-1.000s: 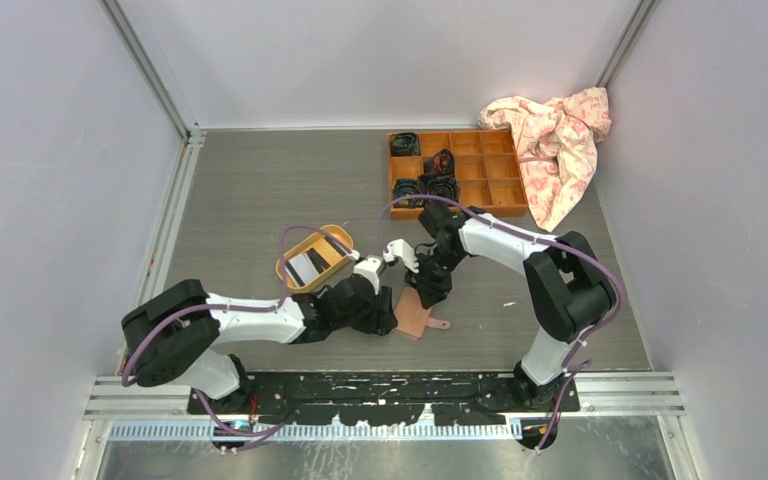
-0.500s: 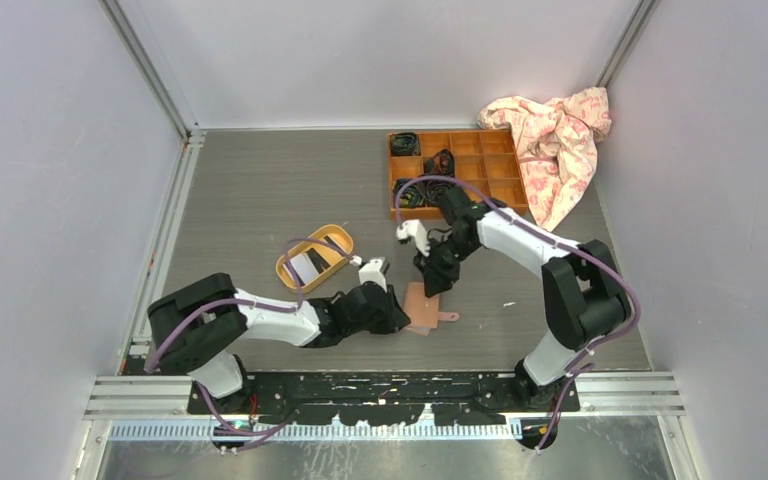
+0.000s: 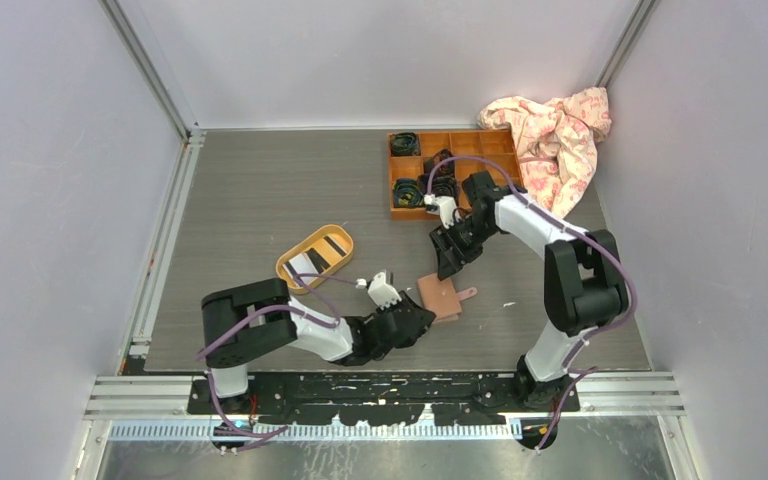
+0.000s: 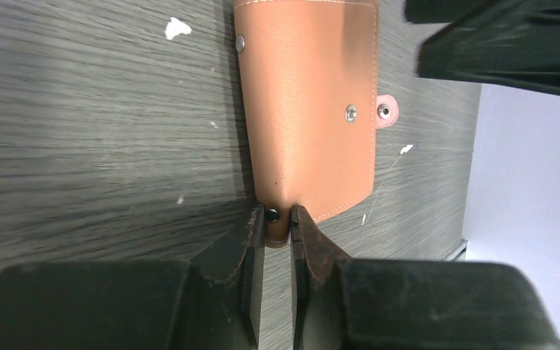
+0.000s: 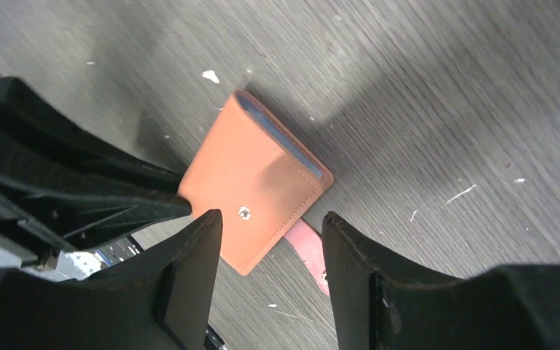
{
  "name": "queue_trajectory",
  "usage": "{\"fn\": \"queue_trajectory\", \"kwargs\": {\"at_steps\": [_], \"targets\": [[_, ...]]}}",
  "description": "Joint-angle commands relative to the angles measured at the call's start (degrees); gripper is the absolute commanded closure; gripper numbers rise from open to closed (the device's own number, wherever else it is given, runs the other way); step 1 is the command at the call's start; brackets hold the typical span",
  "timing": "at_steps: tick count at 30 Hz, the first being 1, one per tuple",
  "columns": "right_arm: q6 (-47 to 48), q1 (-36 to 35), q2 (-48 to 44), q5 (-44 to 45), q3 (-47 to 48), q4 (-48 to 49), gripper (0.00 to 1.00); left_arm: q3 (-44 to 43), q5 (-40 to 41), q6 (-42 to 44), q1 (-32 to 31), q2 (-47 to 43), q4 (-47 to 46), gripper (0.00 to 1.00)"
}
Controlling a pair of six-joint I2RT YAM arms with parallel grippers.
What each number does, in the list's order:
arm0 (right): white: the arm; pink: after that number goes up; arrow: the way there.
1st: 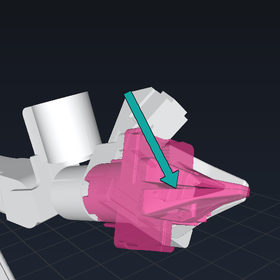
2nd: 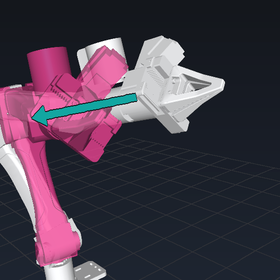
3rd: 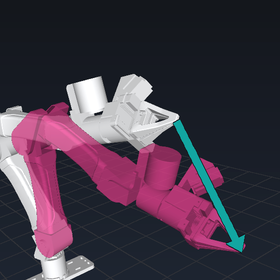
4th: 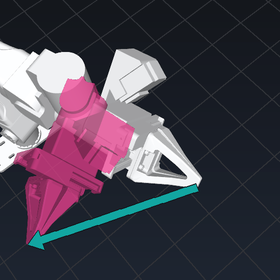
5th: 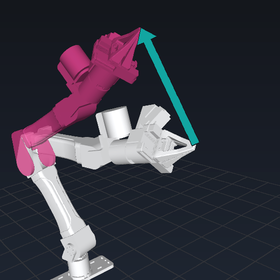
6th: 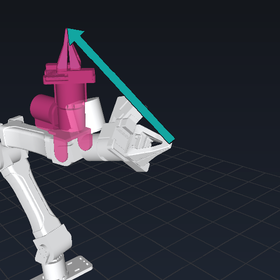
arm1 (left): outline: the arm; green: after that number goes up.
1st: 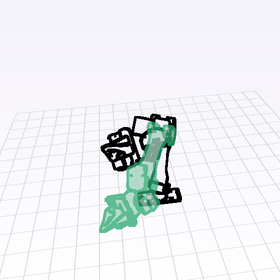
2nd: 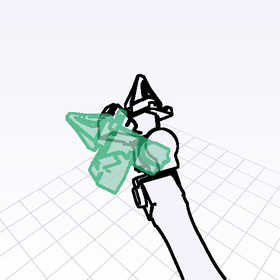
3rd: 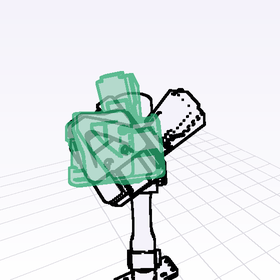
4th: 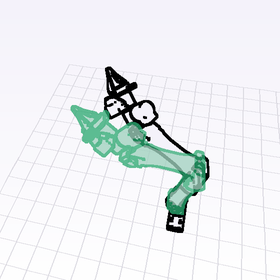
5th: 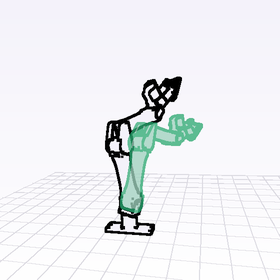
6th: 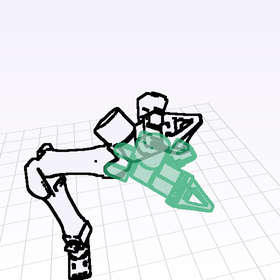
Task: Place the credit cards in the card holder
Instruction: Close the card holder at the center of the board.
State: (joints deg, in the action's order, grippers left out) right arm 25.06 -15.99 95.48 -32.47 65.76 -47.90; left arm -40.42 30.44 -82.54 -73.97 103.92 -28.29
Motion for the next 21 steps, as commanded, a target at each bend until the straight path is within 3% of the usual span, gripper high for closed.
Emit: {"fn": "queue_trajectory", "kwargs": {"at_steps": [1,7,11,18,21], "targets": [[-3.01,0.77,4.31,3.59,3.19,-3.31,0.42,-2.92,7.6,-4.76,-1.88,4.76,5.87,0.92],[-3.18,0.92,8.35,2.46,4.44,-4.94,0.44,-4.75,7.94,-3.19,-2.59,5.93,5.92,0.91],[-2.72,0.96,9.61,0.48,4.95,-5.73,0.55,-4.14,9.0,1.98,-3.04,3.67,5.0,0.85],[3.42,0.95,12.52,-4.62,6.71,-9.55,0.82,4.01,4.15,24.68,-3.11,-5.6,-6.72,0.69],[8.98,0.12,11.96,-7.19,6.13,-10.76,0.86,10.73,0.36,34.41,-3.12,-11.82,-13.41,0.59]]}}
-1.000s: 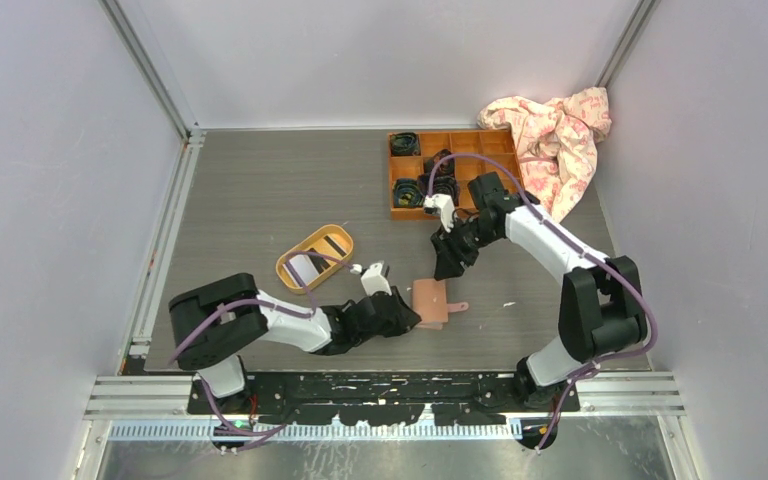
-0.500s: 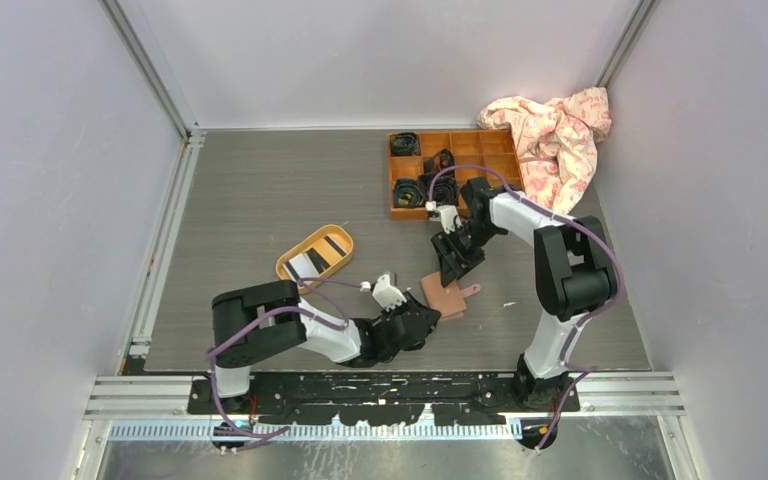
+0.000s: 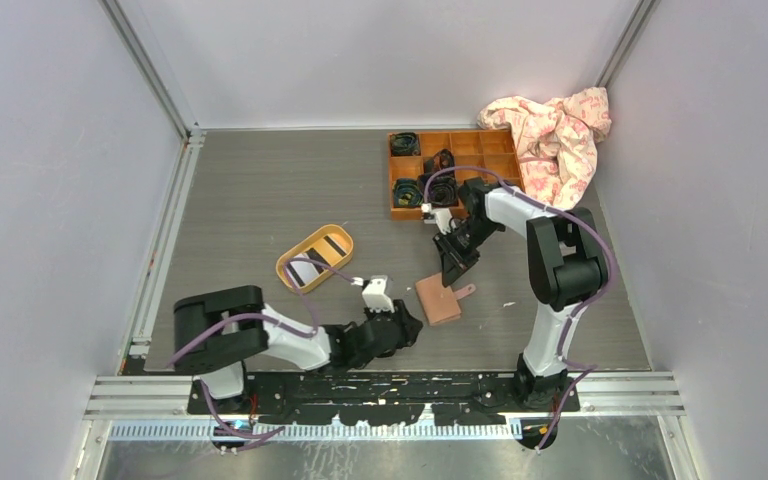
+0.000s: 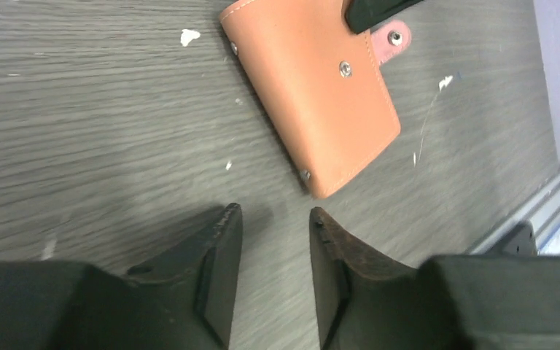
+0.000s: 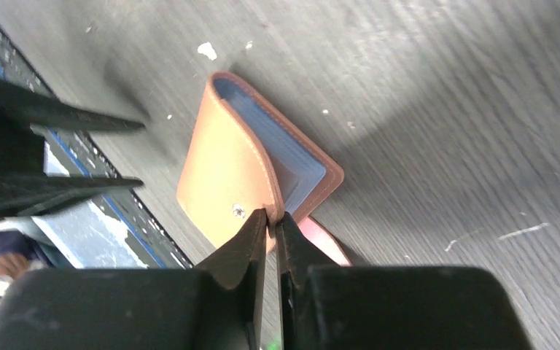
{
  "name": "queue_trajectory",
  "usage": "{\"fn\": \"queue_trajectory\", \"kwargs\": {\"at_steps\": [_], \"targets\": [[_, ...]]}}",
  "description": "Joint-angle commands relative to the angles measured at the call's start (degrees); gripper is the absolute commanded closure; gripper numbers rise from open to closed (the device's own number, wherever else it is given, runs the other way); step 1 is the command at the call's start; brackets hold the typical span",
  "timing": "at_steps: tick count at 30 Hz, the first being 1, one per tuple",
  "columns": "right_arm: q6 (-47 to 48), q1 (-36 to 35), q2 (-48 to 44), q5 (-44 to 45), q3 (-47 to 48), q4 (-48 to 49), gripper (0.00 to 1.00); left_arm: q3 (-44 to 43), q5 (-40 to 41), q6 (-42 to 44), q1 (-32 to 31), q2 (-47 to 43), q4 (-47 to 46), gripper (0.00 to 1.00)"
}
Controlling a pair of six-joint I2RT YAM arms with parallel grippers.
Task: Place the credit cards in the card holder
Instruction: Close the card holder at the center of the board.
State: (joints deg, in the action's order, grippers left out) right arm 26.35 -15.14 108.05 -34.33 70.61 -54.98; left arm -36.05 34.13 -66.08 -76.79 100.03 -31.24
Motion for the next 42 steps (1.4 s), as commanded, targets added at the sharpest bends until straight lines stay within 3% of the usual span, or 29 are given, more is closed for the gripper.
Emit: {"fn": "queue_trajectory", "kwargs": {"at_steps": [1,6,11,15,18,20,24,30,32,34,35,38,40,42], "targets": [[10.12,-1.58,-0.98,-5.73,1.13,-4.17,0.87,8.24,-4.18,20.64,-0.3,-10.15,-11.11,0.54],[26.4,-10.94,-1.17,-2.16,2.64,-9.18,0.89,15.55,-9.63,33.47,-0.34,-23.71,-9.5,0.51],[42.1,-21.46,0.34,5.77,4.68,-13.58,0.9,25.34,-13.83,38.63,-0.36,-37.29,-11.07,0.51],[43.09,-24.45,1.02,6.3,8.77,-12.12,0.87,29.88,-16.26,36.23,-0.34,-47.14,-6.72,0.51],[40.32,-25.09,0.7,7.12,10.07,-8.66,0.69,32.37,-17.21,34.45,-0.36,-51.47,-6.84,0.51],[35.93,-25.12,0.56,8.88,11.09,-7.03,0.62,33.11,-17.16,34.43,-0.31,-52.73,-7.56,0.51],[31.56,-23.67,-2.65,11.28,11.47,-5.57,0.51,32.79,-16.05,35.19,-0.3,-50.13,-10.95,0.5],[29.91,-16.16,-16.46,1.71,6.06,-4.23,0.48,27.15,-16.18,35.86,-0.16,-36.89,-15.63,0.49],[27.69,-13.83,-23.99,-1.5,-0.11,0.78,0.32,24.83,-15.76,35.49,0.53,-32.5,-16.83,0.43],[22.27,-10.31,-30.9,-7.15,-7.62,8.17,0.04,23.78,-18.59,33.33,3.38,-29.08,-18.5,0.37],[18.37,-8.11,-33.27,-11.51,-11.1,11.89,0.01,23.44,-22.32,31.72,5.96,-27.58,-19.67,0.37],[16.59,-1.62,-33.95,-22.35,-16.36,9.97,0.0,21.89,-36.92,27.11,14.26,-22.59,-23.69,0.37],[21.04,-0.85,-29.15,-21.9,-13.22,2.19,0.0,19.87,-41.86,26.22,16.15,-19.5,-25.04,0.37],[16.83,-0.2,-23.62,-19.87,-9.21,-0.17,0.06,18.08,-44.18,25.57,17.0,-16.73,-24.91,0.37]]}}
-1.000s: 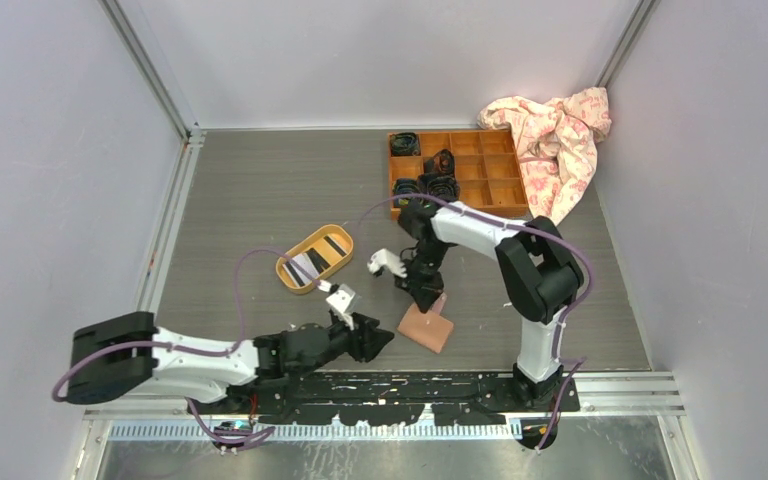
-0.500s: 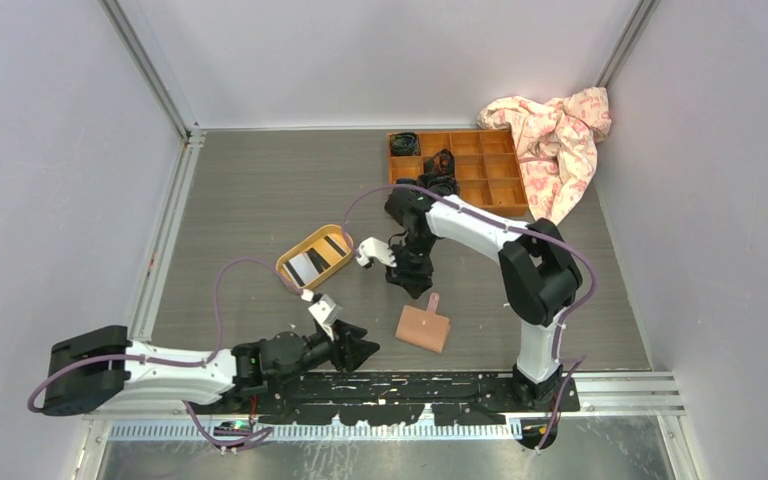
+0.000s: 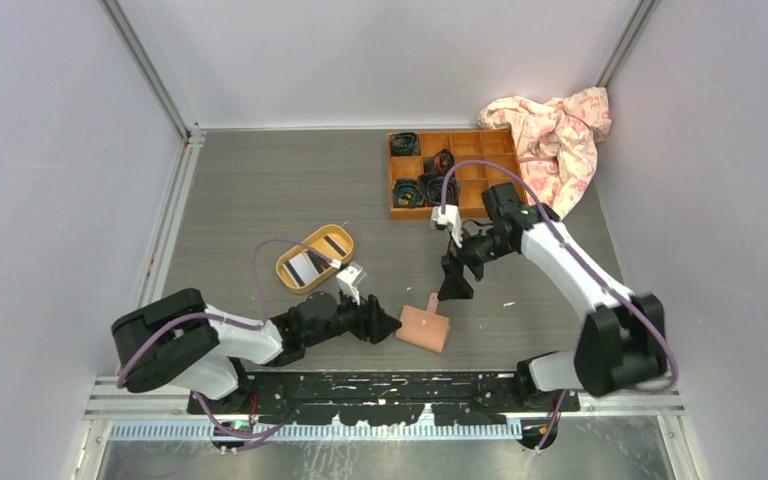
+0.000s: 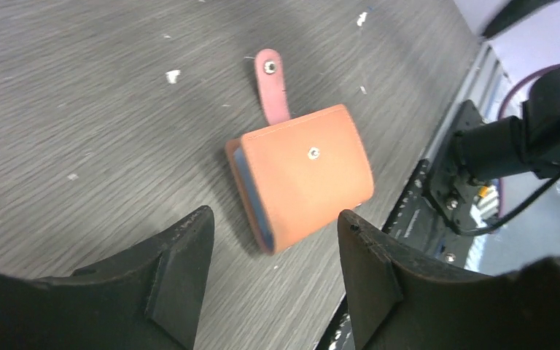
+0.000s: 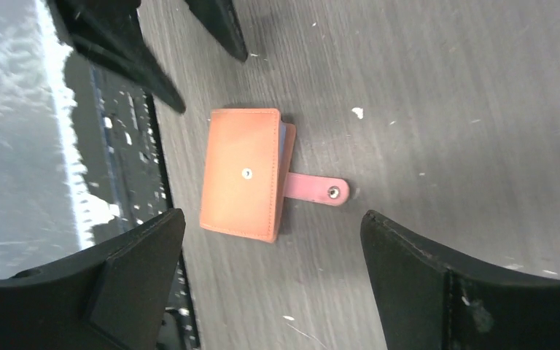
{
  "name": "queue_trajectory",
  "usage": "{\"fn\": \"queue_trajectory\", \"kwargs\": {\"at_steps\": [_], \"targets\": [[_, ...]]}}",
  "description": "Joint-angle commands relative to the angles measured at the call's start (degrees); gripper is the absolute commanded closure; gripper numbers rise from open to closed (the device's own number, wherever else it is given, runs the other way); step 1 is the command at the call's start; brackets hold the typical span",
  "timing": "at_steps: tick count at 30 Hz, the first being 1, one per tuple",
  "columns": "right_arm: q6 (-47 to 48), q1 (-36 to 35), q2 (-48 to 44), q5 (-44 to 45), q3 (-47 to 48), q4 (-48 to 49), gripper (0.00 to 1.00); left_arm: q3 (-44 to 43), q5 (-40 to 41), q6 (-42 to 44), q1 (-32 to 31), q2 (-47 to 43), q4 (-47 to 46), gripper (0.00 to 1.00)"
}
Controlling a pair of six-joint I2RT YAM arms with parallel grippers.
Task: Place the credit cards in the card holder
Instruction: Close the card holder at the center of the board.
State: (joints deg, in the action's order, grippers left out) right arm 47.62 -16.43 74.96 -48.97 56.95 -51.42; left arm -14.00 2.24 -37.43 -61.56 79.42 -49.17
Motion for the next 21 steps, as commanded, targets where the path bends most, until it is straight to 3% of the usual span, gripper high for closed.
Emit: {"fn": "queue_trajectory", "kwargs": {"at_steps": [1,3,8,11,21], "targets": [[-7.37,1.13,12.62,-3.48,6.41,-4.58,0.1,-4.51,-13.23,-3.47,2.1,5.16,-7.35,0.37],[-9.85,1.21,18.82,-0.2,10.17,-7.55,0.18,-4.69,-15.28,-4.41,3.07,7.45,-9.65,0.37],[-15.77,1.26,26.65,8.33,12.6,-5.08,0.21,-4.31,-17.11,-6.5,5.75,11.47,-11.56,0.42],[-15.89,1.24,28.93,8.07,12.94,-4.69,0.22,-6.14,-18.33,-6.28,6.49,13.49,-8.53,0.48],[-10.24,1.07,36.71,5.71,16.38,-11.2,0.5,-9.68,-23.25,-8.61,7.48,20.55,-9.86,0.59]]}}
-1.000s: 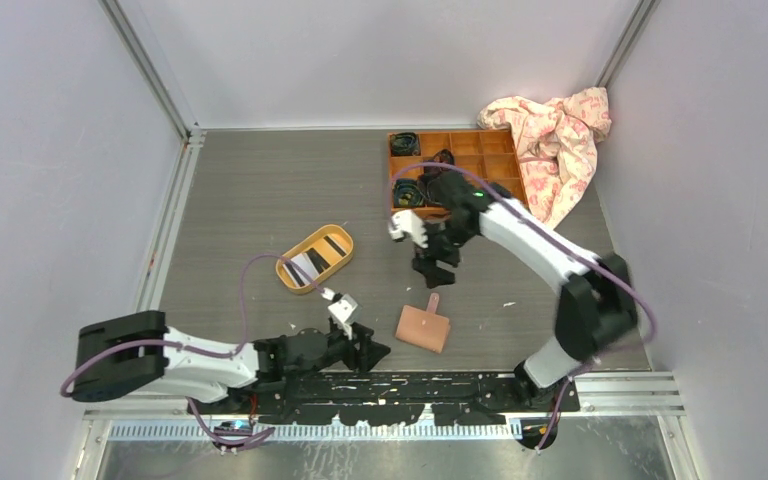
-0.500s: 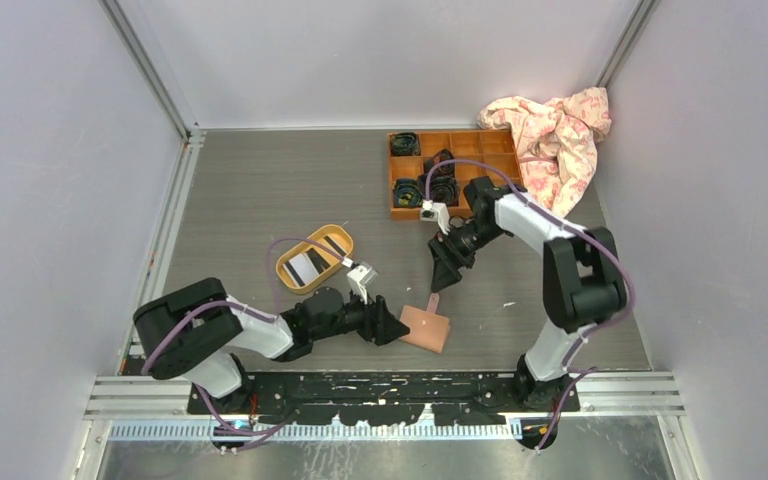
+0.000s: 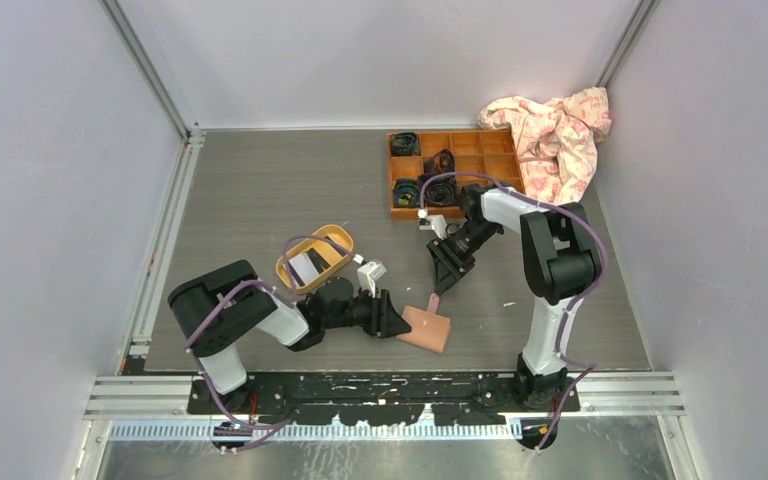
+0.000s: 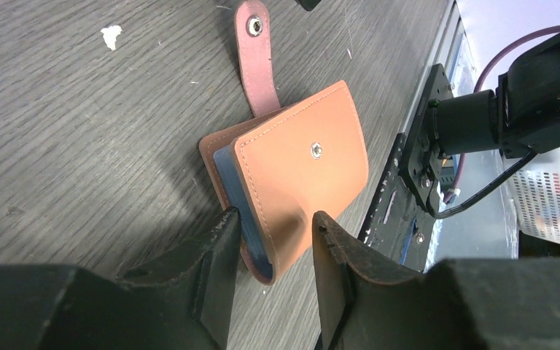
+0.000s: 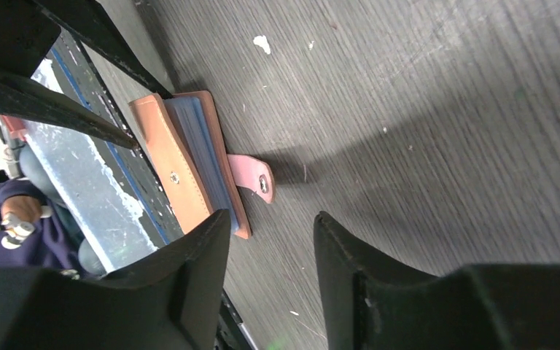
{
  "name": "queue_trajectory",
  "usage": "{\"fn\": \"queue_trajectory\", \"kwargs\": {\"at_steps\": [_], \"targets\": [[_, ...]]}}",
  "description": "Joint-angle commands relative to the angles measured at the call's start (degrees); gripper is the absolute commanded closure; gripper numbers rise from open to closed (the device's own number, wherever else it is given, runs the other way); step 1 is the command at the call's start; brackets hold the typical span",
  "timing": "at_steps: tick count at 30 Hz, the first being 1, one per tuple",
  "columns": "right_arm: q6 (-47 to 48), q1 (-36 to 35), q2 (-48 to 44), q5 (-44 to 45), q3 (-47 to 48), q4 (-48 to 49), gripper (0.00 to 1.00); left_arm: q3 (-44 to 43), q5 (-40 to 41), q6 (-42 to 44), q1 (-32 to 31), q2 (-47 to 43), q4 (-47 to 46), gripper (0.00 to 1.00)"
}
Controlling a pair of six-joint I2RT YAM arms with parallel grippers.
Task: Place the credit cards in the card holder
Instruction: Close the card holder at the center of the board.
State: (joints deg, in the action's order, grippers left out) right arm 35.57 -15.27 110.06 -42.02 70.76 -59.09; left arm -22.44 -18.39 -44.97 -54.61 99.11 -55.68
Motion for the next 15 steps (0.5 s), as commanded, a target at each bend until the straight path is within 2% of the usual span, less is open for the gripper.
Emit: {"fn": "queue_trajectory", "kwargs": {"at_steps": [1,15], "targets": [[1.78,-0.07,2.21,-1.04,2.95,-3.81,0.53,-1.35,-2.57,-1.16,0.55,0.99,-3.11,0.59],[2.72,-1.69,6.24,-3.69,5.13,-6.18,0.69,-2.87,-2.73,-2.31,0.64,2.65,-1.22,0.73]]}}
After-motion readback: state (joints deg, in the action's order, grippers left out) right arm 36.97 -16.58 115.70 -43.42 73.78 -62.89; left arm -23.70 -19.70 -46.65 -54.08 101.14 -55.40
